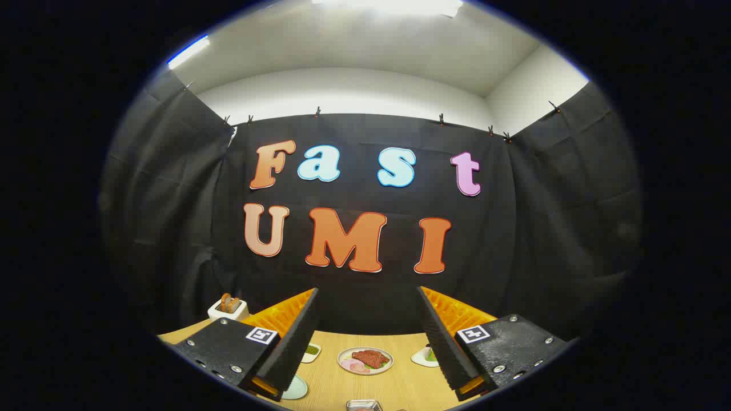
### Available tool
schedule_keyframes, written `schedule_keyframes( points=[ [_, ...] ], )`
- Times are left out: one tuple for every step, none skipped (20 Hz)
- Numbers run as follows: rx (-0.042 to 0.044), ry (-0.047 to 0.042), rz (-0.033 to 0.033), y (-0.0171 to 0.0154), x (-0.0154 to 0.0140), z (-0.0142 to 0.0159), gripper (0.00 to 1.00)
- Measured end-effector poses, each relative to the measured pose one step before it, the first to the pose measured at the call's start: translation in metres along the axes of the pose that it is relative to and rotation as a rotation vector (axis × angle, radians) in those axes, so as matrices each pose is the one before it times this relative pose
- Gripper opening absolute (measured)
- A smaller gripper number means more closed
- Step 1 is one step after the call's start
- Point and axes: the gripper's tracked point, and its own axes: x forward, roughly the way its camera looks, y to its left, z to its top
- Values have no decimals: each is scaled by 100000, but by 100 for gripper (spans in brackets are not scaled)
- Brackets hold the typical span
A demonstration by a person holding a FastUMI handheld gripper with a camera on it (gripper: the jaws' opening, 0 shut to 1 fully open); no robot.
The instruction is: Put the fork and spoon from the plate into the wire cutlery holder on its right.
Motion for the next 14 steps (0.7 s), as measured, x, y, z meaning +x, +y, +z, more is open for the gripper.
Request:
schedule_keyframes(
  points=[
    [914,94,403,7,20,26,98],
    [868,96,1062,260,-5,64,98],
    [289,-199,134,-86,-68,34,98],
    [-12,-561,-354,-243,10,229,98],
    [88,-603,-399,-112,99,203,98],
    [234,-443,-465,-84,103,176,98],
    [545,-219,-229,3,52,50,98],
    [611,134,604,168,74,27,98],
    [632,-77,478,172,121,4,98],
    [338,45,108,-26,109,54,98],
    [160,-77,-82,25,54,50,98],
    [103,-15,35,78,181,61,98],
    [-36,-31,325,168,148,-46,98],
    [-217,102,415,241,190,22,98]
  ],
)
